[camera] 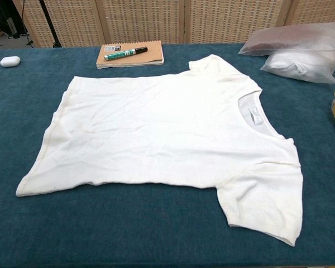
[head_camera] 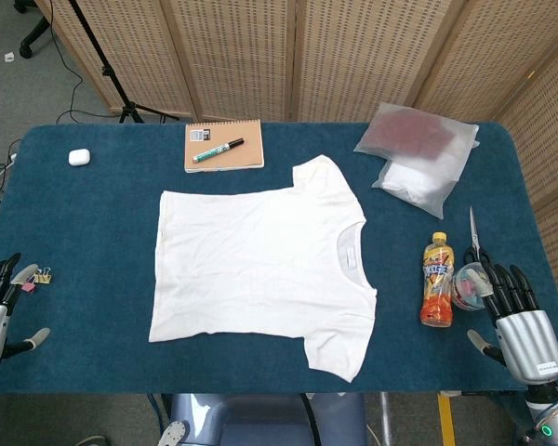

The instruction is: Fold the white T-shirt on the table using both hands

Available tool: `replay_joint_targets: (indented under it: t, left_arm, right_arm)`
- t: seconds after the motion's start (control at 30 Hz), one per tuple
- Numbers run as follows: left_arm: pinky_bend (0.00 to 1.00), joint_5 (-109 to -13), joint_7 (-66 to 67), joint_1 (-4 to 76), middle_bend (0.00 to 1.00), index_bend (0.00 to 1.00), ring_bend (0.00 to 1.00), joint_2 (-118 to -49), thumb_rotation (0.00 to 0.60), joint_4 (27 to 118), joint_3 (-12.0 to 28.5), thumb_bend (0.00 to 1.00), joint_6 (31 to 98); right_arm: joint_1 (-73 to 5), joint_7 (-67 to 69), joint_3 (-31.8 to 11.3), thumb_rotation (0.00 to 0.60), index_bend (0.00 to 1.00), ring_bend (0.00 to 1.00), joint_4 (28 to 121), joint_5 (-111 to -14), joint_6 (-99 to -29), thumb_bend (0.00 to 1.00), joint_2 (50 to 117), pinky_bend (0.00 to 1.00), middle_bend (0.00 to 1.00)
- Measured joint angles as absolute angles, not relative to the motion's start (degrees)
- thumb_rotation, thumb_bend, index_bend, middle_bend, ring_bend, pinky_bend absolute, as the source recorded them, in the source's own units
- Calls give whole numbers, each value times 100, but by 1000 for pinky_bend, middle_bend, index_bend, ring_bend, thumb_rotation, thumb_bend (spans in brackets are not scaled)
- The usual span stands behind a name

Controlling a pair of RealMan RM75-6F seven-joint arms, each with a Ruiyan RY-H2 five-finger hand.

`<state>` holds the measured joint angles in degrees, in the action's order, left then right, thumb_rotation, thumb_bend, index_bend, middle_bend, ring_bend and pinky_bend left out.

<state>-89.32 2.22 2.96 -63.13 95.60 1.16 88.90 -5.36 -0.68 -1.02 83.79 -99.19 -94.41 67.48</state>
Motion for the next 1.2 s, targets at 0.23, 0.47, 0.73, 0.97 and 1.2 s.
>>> replay_joint_targets:
  t: [0.23,0.47,0.73,0.97,1.2]
  left_arm:
    - [0,-8872,231,316,0,0,0,-6313,600,9570,140,0,8838]
    - [0,-8765,240,330,0,0,0,-6297,600,9627,192,0,8809]
    - [0,-8818,202,260,0,0,0,-6274,600,9635,178,0,8933]
    - [0,-8763,166,280,0,0,0,-6269,600,9618,190,0,8862]
    - [0,-8768,109,272,0,0,0,-6246,600,9616,183,0,8858]
  right_arm:
    - [-555,-43,-13,600,75,0,8441,-9994,-9327,0,6684,0,0]
    - [-744,74,309,600,193,0,8351,-10520,-8976,0,6636,0,0]
    - [-1016,-16,795,600,346,0,7266,-11695,-8849,0,7297,0,35]
    - [-1208,-560,1036,600,416,0,6943,-12237,-8781,0,7919,0,117]
    - [-1380,-914,1025,600,433,0,6972,-12250,-8521,2,8175,0,130]
